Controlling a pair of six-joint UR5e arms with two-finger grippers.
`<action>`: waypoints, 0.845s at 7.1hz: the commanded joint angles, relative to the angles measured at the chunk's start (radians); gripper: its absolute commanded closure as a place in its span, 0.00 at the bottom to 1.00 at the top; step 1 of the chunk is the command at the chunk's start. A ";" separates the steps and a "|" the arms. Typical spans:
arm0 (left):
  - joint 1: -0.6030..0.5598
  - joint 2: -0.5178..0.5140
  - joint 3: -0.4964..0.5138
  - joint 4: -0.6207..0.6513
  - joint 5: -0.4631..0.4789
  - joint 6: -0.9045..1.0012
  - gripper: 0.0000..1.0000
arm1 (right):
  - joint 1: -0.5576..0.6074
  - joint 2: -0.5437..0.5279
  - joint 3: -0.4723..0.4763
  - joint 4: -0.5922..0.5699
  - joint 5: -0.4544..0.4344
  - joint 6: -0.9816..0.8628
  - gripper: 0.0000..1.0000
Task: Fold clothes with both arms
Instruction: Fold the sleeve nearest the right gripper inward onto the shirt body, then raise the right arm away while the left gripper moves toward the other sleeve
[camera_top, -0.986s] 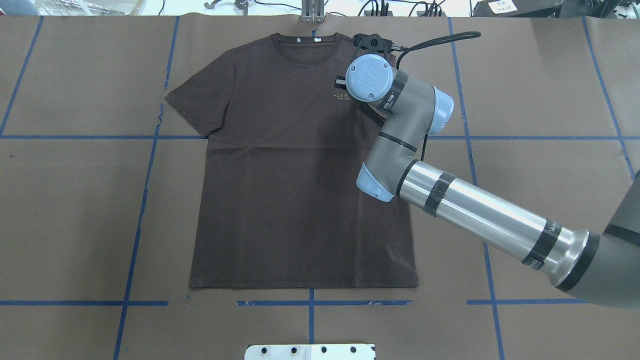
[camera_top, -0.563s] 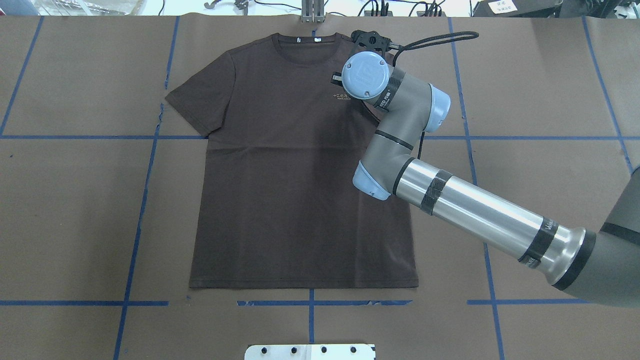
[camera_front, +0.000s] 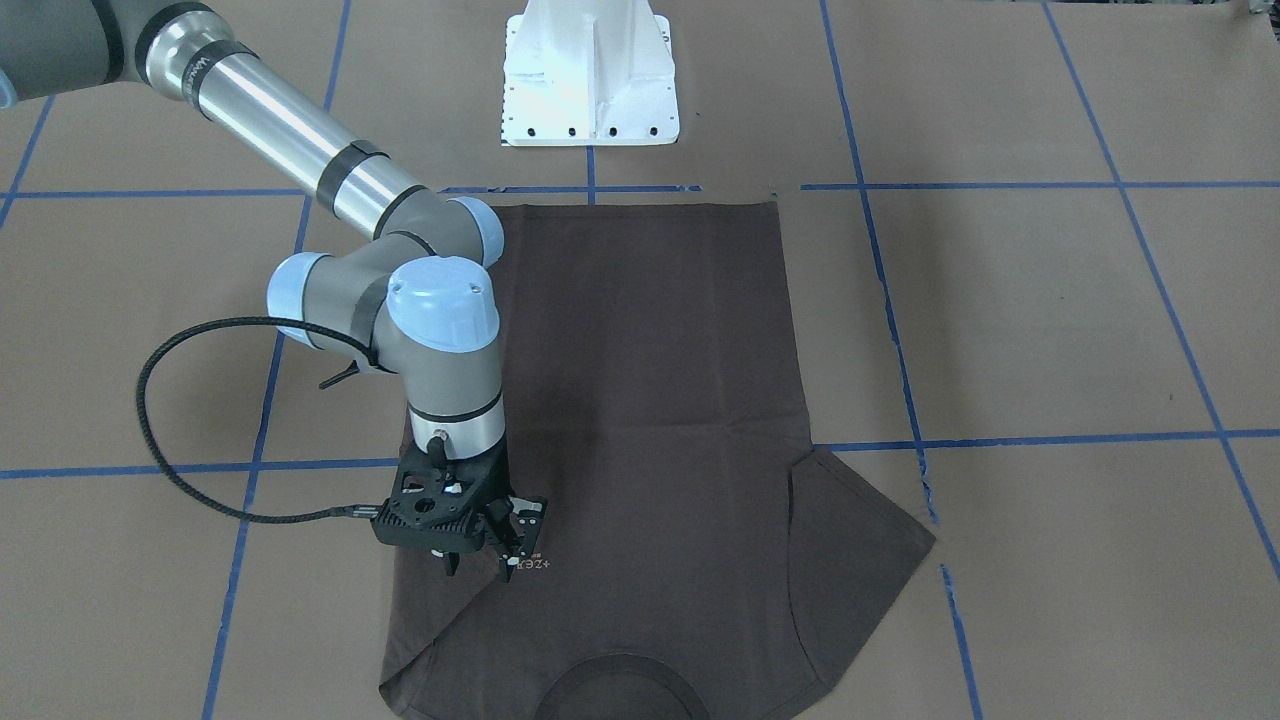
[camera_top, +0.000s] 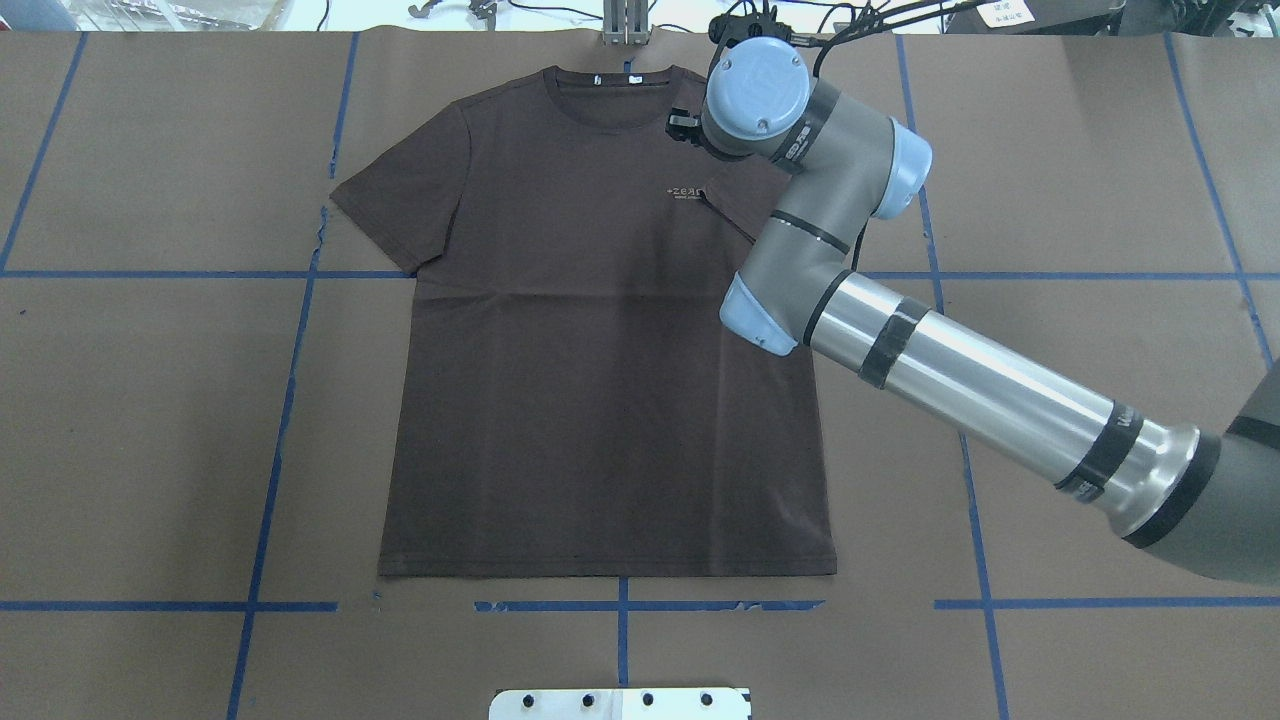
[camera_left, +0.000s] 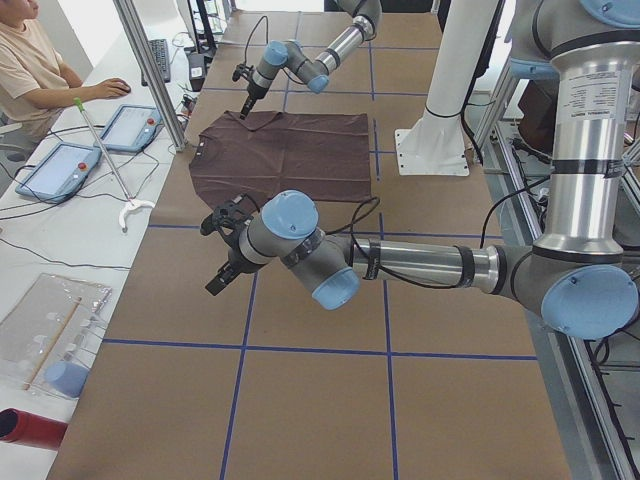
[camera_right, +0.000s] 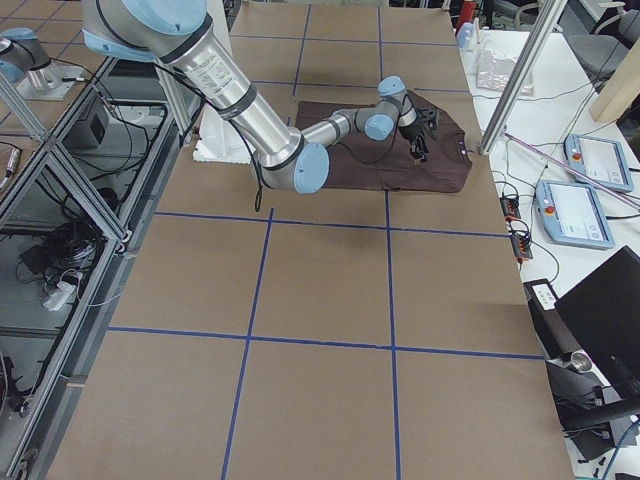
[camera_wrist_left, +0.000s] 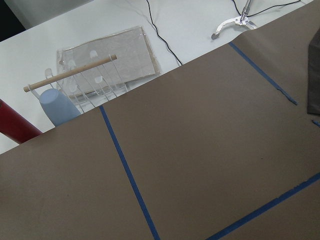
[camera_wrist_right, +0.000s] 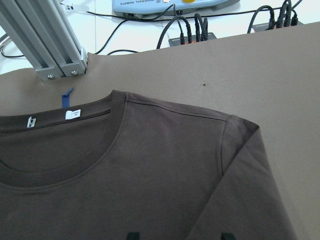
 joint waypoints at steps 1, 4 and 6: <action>0.107 -0.059 0.013 -0.047 0.004 -0.123 0.00 | 0.164 -0.029 0.163 -0.207 0.238 -0.249 0.00; 0.299 -0.238 0.124 -0.053 0.090 -0.523 0.13 | 0.408 -0.250 0.280 -0.217 0.506 -0.639 0.00; 0.422 -0.340 0.217 -0.076 0.231 -0.766 0.42 | 0.453 -0.361 0.390 -0.209 0.553 -0.663 0.00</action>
